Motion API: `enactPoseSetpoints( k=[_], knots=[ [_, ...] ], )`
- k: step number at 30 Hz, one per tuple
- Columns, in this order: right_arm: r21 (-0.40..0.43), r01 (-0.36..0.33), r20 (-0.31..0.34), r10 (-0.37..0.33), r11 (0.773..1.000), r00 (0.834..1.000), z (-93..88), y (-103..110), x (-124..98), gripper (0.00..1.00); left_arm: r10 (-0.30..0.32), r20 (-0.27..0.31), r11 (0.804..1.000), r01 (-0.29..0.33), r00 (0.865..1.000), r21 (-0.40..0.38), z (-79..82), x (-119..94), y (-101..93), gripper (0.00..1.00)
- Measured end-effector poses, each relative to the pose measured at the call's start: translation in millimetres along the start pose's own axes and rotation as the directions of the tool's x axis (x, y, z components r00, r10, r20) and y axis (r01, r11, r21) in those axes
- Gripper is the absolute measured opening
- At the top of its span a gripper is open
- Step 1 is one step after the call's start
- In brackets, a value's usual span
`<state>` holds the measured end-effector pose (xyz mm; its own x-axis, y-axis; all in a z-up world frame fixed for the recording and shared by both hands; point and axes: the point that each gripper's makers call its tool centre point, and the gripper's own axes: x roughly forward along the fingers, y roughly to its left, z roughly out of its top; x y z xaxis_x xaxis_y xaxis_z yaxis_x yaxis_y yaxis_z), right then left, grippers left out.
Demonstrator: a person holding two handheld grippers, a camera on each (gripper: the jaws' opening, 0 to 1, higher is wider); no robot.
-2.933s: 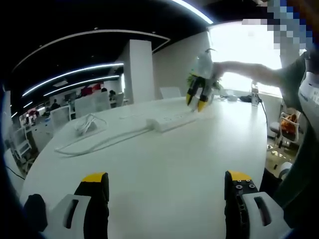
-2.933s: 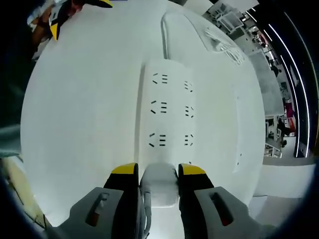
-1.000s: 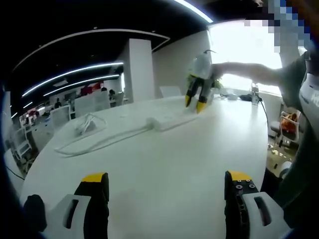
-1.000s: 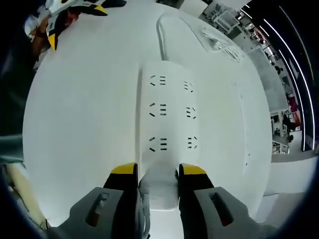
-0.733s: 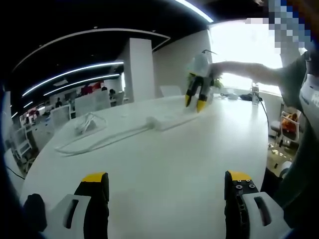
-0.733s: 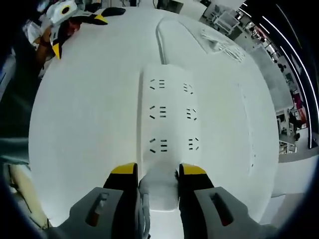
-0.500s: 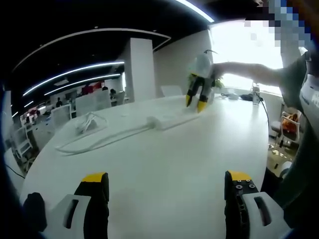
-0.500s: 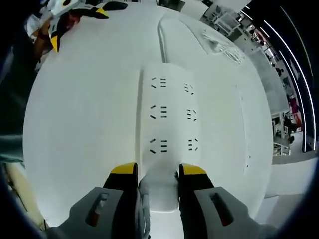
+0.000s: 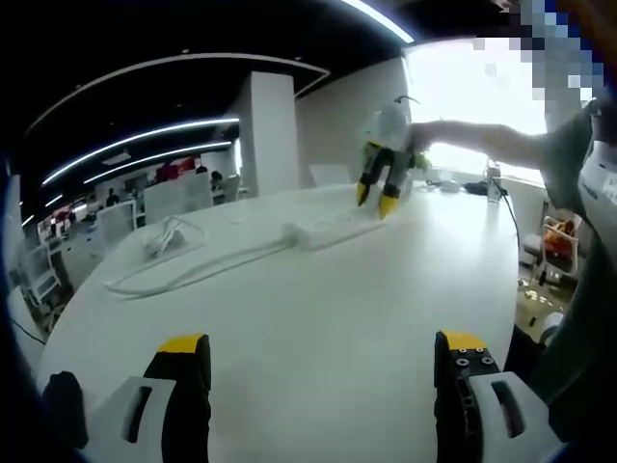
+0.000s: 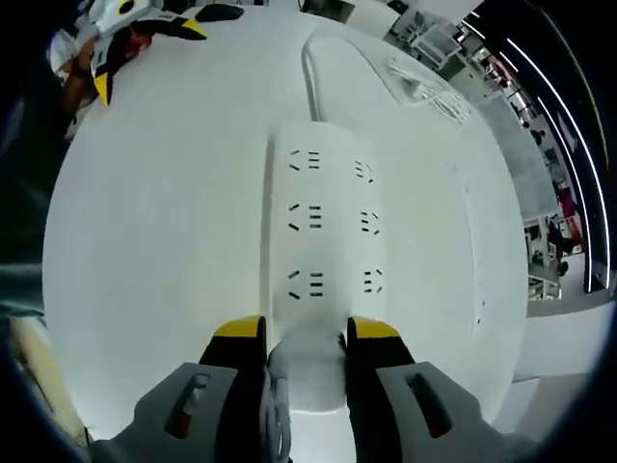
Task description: Straighten the power strip on the desk, plug the charger into it
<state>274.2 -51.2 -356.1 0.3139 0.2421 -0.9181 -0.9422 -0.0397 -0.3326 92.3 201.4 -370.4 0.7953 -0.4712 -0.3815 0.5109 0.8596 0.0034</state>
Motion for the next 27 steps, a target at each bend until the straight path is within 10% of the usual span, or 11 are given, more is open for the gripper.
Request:
enactPoseSetpoints(
  k=[27],
  knots=[
    [-0.007, 0.027, -0.028, -0.028, 1.000, 0.999, -1.5, -1.6, 0.4, 0.30, -0.004, 0.012, 1.000, 0.004, 1.000, 0.008, 5.5, -0.4, -0.4, 1.00]
  ],
)
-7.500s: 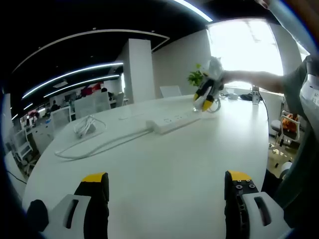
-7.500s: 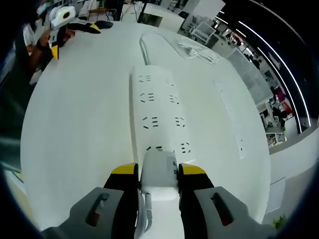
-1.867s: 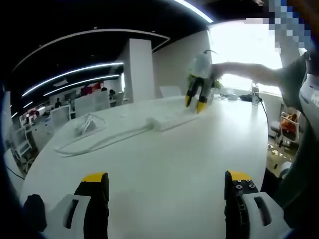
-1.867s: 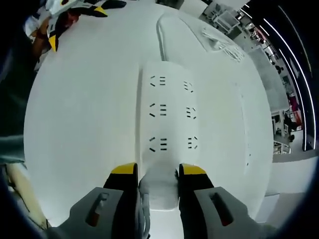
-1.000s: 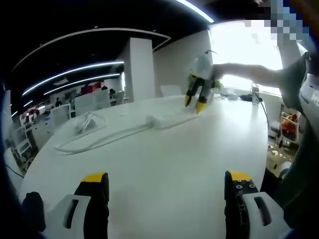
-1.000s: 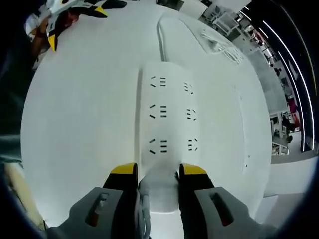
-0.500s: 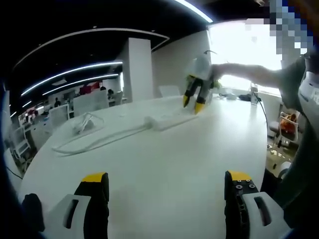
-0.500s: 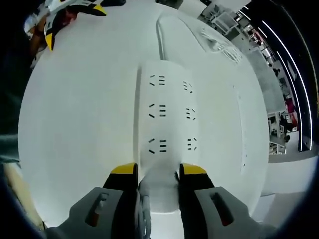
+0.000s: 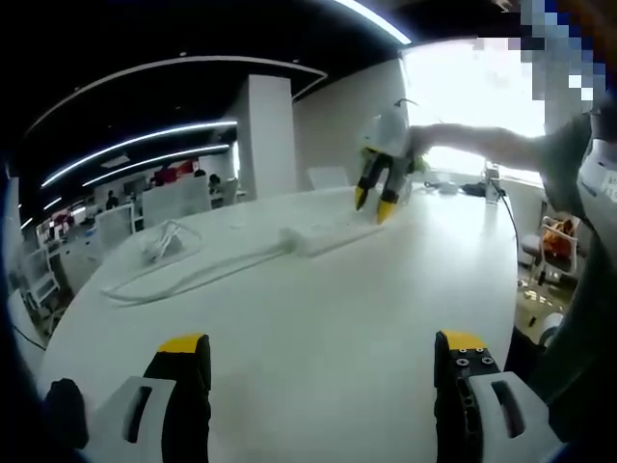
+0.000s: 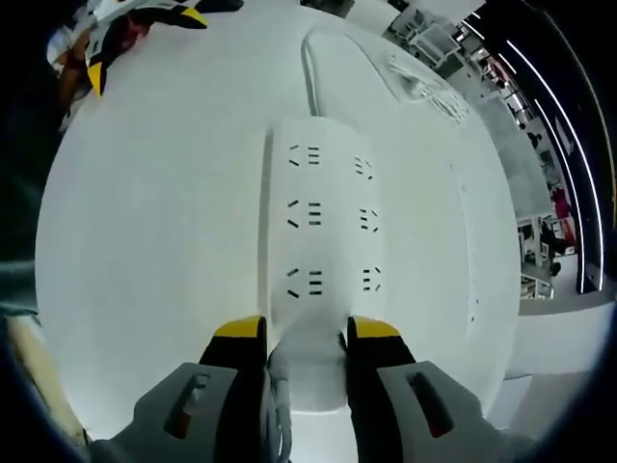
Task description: Straighten the power strip on the desk, plug the charger into it
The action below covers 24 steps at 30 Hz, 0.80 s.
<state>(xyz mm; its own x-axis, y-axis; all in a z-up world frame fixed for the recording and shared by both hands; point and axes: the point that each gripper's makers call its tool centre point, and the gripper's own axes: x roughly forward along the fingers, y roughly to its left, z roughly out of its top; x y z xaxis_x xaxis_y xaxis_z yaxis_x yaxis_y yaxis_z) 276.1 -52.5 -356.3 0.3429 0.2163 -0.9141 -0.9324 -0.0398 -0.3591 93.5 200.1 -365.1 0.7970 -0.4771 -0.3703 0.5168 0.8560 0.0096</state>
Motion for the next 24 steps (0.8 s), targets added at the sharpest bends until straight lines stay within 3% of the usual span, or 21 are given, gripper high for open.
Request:
enactPoseSetpoints(
  k=[9, 24],
  knots=[
    [-0.012, -0.003, -0.028, 0.002, 1.000, 1.000, -1.3, 1, 0, 0.31, 0.018, -0.001, 1.000, -0.018, 1.000, -0.001, -1.1, -7, 6.5, 1.00],
    [0.015, -0.006, -0.005, 0.007, 1.000, 1.000, -0.4, -2, 0, 0.32, 0.037, 0.003, 0.999, -0.037, 0.999, -0.011, -3.6, -14, 12.7, 1.00]
  ],
)
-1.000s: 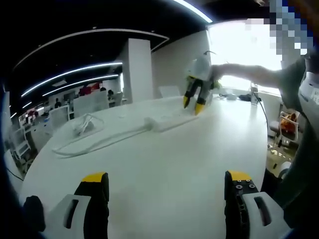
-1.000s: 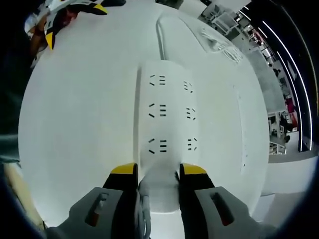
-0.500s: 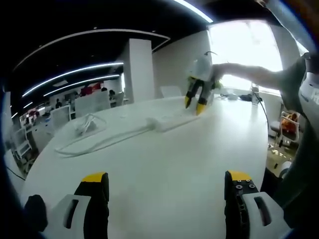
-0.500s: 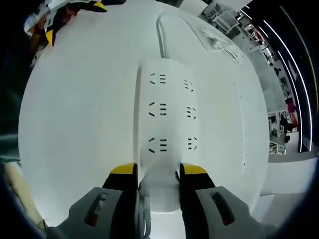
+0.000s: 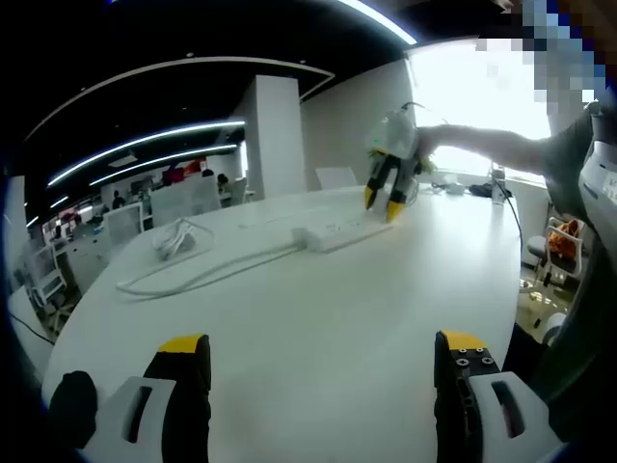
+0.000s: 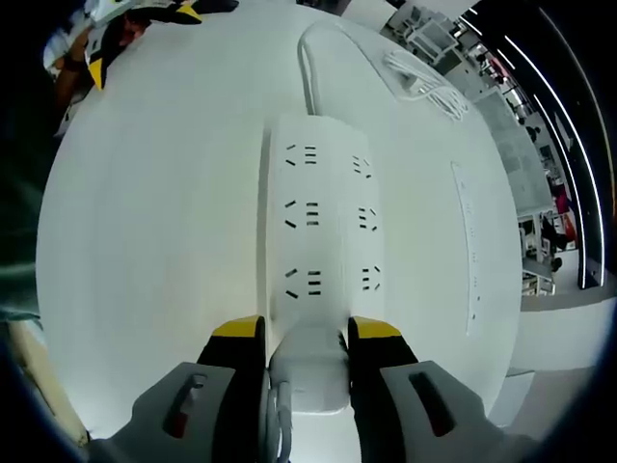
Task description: Straighten the power strip on the desk, plug the charger into it
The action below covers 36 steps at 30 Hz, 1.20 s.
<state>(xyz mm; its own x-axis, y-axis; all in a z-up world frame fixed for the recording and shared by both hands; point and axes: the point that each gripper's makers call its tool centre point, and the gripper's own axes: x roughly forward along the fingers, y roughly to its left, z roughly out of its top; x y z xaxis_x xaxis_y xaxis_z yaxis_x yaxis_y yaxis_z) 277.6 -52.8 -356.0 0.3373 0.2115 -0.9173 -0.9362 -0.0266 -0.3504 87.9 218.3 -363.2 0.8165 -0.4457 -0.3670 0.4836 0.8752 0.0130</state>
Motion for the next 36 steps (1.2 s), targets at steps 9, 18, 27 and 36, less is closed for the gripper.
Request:
enactPoseSetpoints(
  k=[9, 18, 27, 36],
  knots=[
    [-0.002, -0.013, 0.011, 0.013, 1.000, 1.000, 0.5, 2, 0, 0.35, 0.003, -0.003, 1.000, -0.003, 1.000, -0.002, -1.2, 0, 1.3, 1.00],
    [0.011, -0.006, 0.026, 0.006, 1.000, 1.000, 1.5, 1, -3, 0.39, 0.006, -0.002, 1.000, -0.006, 1.000, -0.002, -1.2, -1, 2.0, 1.00],
    [0.009, -0.002, 0.032, 0.002, 1.000, 0.999, 0.7, 0, -5, 0.44, 0.006, -0.001, 1.000, -0.006, 1.000, -0.002, -1.0, -1, 1.0, 1.00],
    [0.034, 0.003, 0.066, -0.005, 0.999, 0.998, 5.9, 0, -12, 0.46, 0.011, -0.002, 1.000, -0.011, 1.000, -0.003, -1.5, -3, 1.7, 1.00]
  ],
)
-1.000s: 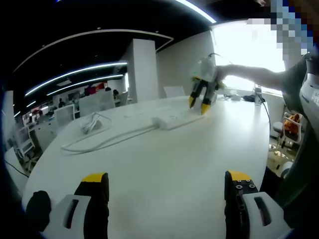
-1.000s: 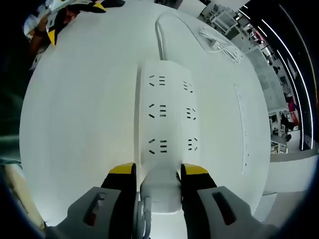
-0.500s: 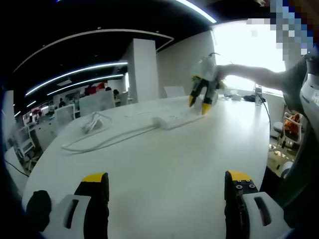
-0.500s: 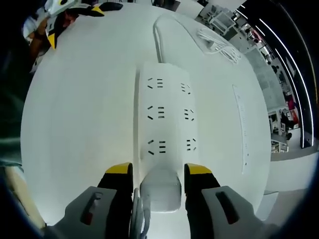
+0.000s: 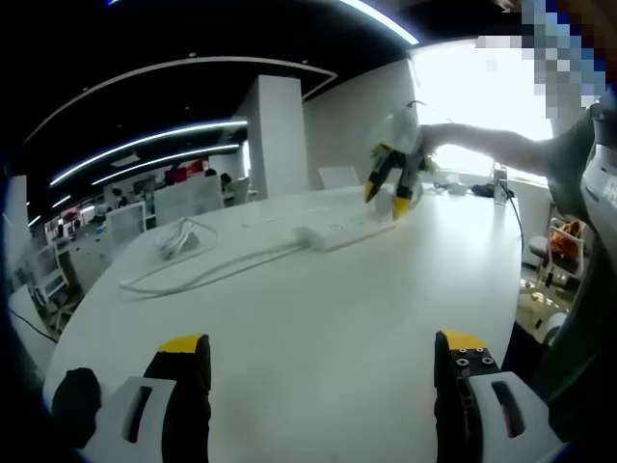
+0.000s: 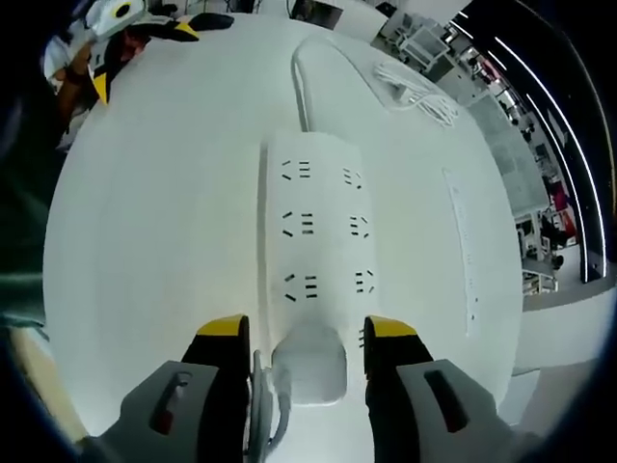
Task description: Straighten the power strip on the desk, plug the charger into it
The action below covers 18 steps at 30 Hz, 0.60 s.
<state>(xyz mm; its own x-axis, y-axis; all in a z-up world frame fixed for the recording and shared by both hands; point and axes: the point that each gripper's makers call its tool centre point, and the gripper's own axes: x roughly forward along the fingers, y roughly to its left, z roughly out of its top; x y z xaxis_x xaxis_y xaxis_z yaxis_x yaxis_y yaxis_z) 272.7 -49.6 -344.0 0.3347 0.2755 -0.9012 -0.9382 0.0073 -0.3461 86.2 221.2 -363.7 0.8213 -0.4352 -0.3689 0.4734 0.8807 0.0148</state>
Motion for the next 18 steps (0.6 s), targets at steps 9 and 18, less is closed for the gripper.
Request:
enactPoseSetpoints(
  k=[9, 18],
  knots=[
    [-0.003, 0.021, 0.010, -0.021, 1.000, 1.000, 1.3, -4.9, -4.0, 0.49, 0.004, 0.000, 1.000, -0.004, 1.000, 0.001, 0.2, -1.2, 0.7, 1.00],
    [0.001, 0.026, 0.026, -0.026, 1.000, 0.999, 3.4, -3.1, -7.6, 0.53, 0.011, 0.000, 1.000, -0.011, 1.000, -0.001, 0.1, -5.1, 1.0, 1.00]
  ],
)
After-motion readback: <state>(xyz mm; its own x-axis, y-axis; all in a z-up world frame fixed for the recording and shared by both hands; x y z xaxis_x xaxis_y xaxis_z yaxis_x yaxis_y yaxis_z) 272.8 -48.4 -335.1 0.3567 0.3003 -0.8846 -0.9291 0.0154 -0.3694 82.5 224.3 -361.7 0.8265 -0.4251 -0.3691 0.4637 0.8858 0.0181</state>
